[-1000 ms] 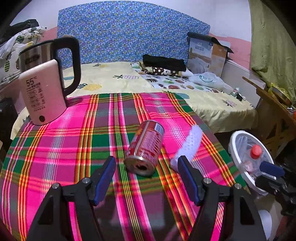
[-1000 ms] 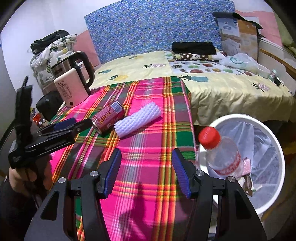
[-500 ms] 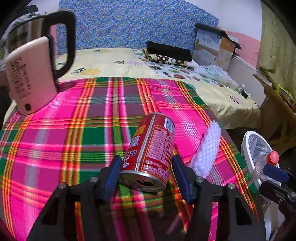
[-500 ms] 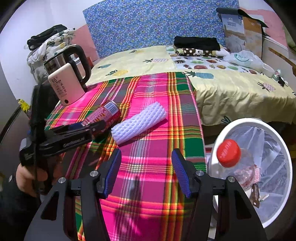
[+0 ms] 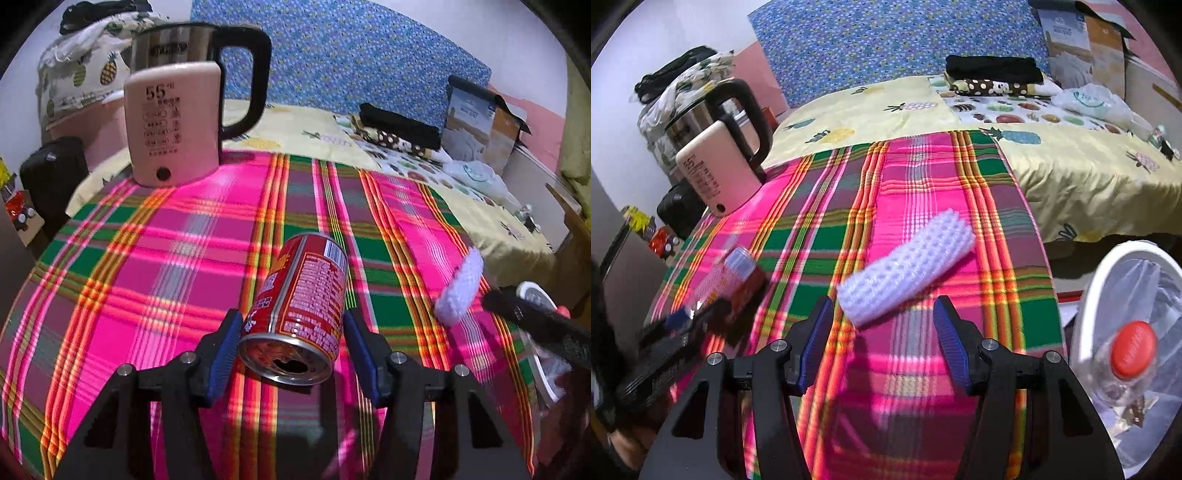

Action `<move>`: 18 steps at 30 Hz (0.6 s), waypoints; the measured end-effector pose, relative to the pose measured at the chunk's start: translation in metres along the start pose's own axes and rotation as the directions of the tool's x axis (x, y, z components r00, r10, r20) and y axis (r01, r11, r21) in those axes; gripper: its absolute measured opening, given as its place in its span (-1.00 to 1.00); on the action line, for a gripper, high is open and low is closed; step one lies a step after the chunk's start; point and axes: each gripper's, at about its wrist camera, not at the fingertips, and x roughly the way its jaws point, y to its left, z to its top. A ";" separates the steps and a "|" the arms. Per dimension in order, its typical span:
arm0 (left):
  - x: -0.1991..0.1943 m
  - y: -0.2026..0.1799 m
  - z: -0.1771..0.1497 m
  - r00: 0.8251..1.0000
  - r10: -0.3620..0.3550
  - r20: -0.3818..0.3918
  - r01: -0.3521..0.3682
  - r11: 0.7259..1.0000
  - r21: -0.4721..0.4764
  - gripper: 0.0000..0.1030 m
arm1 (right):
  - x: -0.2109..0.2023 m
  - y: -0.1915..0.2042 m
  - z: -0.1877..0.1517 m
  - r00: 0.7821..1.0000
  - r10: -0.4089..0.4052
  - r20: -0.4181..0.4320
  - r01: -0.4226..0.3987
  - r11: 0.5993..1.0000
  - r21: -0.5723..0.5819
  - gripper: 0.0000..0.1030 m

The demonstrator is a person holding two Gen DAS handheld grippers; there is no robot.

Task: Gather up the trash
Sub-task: 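Grasp the red drink can with the left tool while the right tool grasps the white foam sleeve, then carry the can and foam sleeve in both tools over the trash bin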

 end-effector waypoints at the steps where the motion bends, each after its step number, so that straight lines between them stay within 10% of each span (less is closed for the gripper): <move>1: 0.001 0.001 0.000 1.000 -0.024 -0.014 0.024 1.000 -0.002 0.14 | 0.003 -0.001 0.002 1.000 0.000 0.001 0.000 1.000 0.018 0.12; 14: 0.008 -0.005 0.003 0.992 -0.117 -0.038 0.119 0.991 0.055 0.29 | 0.041 -0.006 0.011 0.998 -0.027 -0.064 0.033 0.994 0.108 0.12; 18: 0.007 -0.006 0.001 0.994 -0.103 -0.030 0.104 0.993 0.054 0.07 | 0.038 -0.002 0.011 0.999 -0.021 -0.050 0.024 0.997 0.069 -0.11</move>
